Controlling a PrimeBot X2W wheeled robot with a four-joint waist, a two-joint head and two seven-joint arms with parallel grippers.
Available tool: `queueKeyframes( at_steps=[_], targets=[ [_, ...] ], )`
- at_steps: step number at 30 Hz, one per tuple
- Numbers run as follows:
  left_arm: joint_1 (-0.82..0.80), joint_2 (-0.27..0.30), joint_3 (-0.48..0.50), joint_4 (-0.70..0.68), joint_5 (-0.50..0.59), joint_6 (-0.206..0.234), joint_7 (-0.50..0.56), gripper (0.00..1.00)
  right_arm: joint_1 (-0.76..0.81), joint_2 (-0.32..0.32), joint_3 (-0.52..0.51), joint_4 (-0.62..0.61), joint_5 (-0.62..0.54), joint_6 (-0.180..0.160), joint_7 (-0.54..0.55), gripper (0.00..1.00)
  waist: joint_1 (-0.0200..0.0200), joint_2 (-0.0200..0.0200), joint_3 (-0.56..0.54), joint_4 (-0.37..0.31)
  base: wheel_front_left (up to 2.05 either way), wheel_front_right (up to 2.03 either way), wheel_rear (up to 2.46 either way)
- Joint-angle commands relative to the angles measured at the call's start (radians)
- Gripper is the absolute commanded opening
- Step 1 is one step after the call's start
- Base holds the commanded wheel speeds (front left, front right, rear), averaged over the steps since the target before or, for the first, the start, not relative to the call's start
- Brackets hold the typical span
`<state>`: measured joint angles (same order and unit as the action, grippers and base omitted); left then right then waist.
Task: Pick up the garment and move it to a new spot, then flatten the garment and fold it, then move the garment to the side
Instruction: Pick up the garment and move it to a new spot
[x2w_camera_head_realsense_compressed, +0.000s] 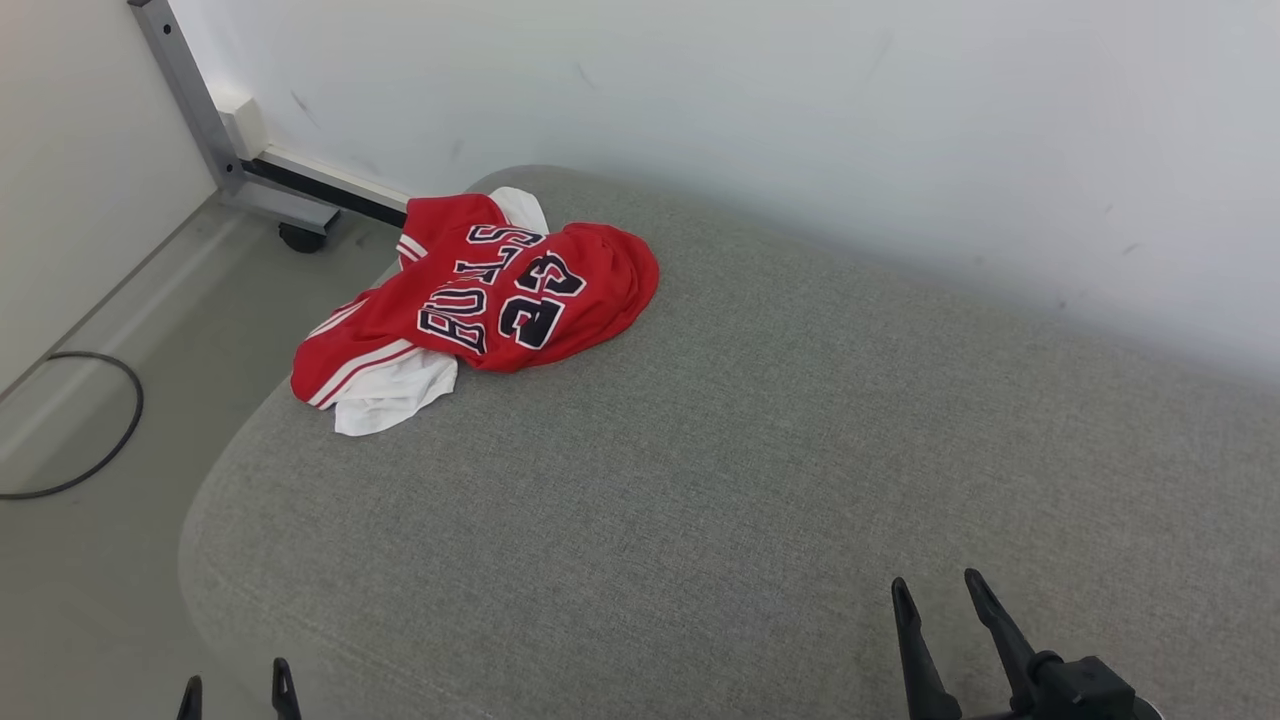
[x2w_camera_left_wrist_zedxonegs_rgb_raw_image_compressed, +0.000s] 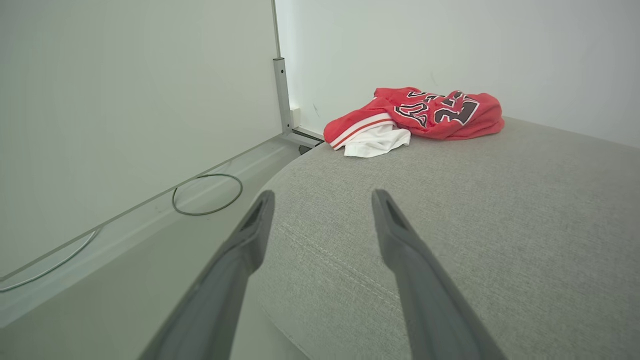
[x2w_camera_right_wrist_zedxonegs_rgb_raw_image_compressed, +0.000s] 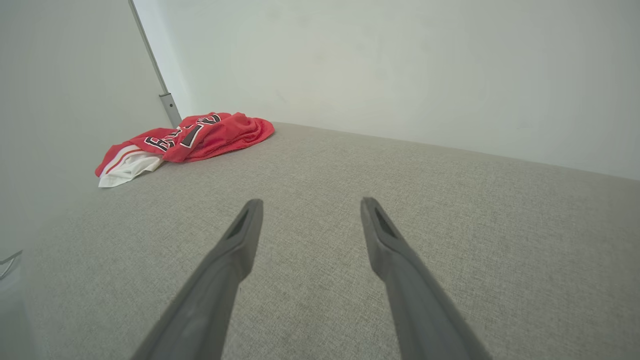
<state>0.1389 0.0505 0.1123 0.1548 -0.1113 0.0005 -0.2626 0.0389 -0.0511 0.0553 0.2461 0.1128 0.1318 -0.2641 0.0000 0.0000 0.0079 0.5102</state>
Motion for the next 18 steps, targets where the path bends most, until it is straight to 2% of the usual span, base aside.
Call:
queueKeyframes(
  at_steps=[1, 10, 13, 18],
  targets=[
    [0.008, 0.0, 0.005, -0.003, -0.004, 0.006, -0.003, 1.0, -0.005, 0.001, 0.004, 0.004, -0.005, -0.002, 0.0, 1.0, 0.0, 0.0, 0.003, 0.002, 0.0, 0.0, 0.0],
    [-0.01, 0.0, 0.017, -0.001, -0.048, 0.022, -0.003, 1.0, -0.019, 0.001, 0.001, 0.006, -0.013, -0.002, 0.0, 1.0, 0.0, 0.0, 0.012, 0.002, 0.0, 0.0, 0.0],
    [-0.045, 0.0, 0.012, 0.022, -0.049, 0.007, -0.003, 1.0, -0.015, 0.001, -0.008, -0.001, -0.018, -0.002, 0.0, 1.0, 0.0, 0.0, 0.016, -0.004, 0.0, 0.0, 0.0],
    [-0.148, 0.0, 0.036, 0.059, -0.05, -0.023, -0.003, 1.0, -0.05, 0.001, 0.004, -0.018, -0.029, -0.002, 0.0, 1.0, 0.0, 0.0, 0.058, -0.073, 0.0, 0.0, 0.0]
  ],
)
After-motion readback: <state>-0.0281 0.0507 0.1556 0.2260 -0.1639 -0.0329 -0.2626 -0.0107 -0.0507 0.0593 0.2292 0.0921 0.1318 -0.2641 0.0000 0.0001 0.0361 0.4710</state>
